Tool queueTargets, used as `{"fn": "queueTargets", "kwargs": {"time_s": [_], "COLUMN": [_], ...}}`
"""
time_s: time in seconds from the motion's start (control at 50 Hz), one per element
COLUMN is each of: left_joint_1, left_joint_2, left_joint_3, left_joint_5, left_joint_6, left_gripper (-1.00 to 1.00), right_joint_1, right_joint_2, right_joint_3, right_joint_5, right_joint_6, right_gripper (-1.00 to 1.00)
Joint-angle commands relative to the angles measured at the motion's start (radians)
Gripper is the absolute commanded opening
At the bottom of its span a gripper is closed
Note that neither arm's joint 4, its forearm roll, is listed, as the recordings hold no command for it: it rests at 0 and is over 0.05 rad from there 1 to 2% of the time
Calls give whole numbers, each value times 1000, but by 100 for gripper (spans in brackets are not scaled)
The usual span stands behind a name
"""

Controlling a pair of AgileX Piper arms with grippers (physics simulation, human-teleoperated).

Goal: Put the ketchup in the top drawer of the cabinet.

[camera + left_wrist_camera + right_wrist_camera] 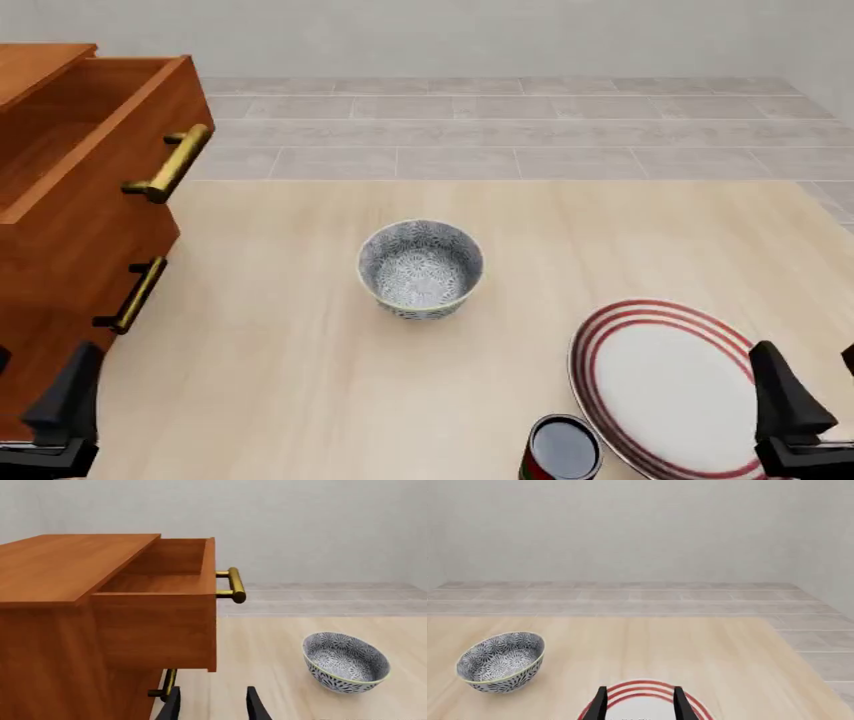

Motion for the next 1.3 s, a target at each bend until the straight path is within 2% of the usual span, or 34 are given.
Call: {"fn": "queueTargets", "kwargs": {"time_s": [0.02,0.12,0.16,0.18,0.2,0.24,0.26,0.28,0.32,0.4,0.44,0.52,0.56,0.62,0.64,0.7,0.76,0.82,0.86,0.92,0.96,1.0,1.04,1.06,1.1,1.12,1.16,1.18,1.24,1.3], "left_joint_1": [-7,-41,-103,-115,-115,-135,-140,-140,-170,-222,-283,-351,-365,-435,-448,-519,-582,-643,-654,-706,-726,-763,-773,-783,-812,-840,-867,-888,-936,-958], "left_joint_2": [11,25,114,106,105,41,24,22,1,1,-2,0,106,165,195,295,383,485,511,610,671,757,784,818,879,920,930,990,1105,1150], "left_joint_3": [-1,-11,-27,-29,-29,-91,-105,-105,-132,-205,-225,-225,-197,-178,-176,-189,-184,-200,-203,-210,-207,-189,-189,-164,-174,-197,-204,-219,-232,-235], "left_joint_5": [-5,9,-7,4,5,113,139,141,175,253,247,261,202,134,112,52,-16,-71,-86,-156,-208,-300,-323,-398,-427,-428,-446,-466,-526,-556], "left_joint_6": [19,42,44,95,95,59,75,75,121,78,162,171,145,206,195,181,213,204,200,198,204,240,238,319,300,249,239,212,199,189], "left_gripper": [100,100,100,100,100,100,100,100,100,100,100,100,100,100,100,100,100,100,100,100,100,100,100,100,100,100,100,100,100,100], "right_joint_1": [17,24,25,28,28,29,28,28,30,25,25,29,32,38,38,37,36,32,32,29,23,16,14,11,12,10,4,1,-6,0], "right_joint_2": [48,50,52,50,50,57,60,60,68,92,91,98,99,87,87,86,78,67,65,37,29,3,-5,-6,-7,-7,-7,-8,-8,-8], "right_joint_3": [0,0,0,0,0,-1,-2,-2,0,0,0,0,0,0,0,0,-2,-5,-6,-21,-38,-73,-82,-112,-126,-138,-150,-154,-155,-149], "right_joint_5": [-30,-28,-27,-24,-24,-26,-27,-27,-35,-54,-53,-58,-59,-52,-52,-50,-41,-32,-30,1,21,62,74,93,104,110,125,128,130,124], "right_joint_6": [-17,-16,-17,-14,-14,-14,-12,-12,-12,-6,-5,3,0,-5,-5,-6,-9,-4,-4,33,29,51,50,47,46,63,45,31,56,84], "right_gripper": [100,100,100,100,100,100,100,100,100,100,100,100,100,100,100,100,100,100,100,100,100,100,100,100,100,100,100,100,100,100]}}
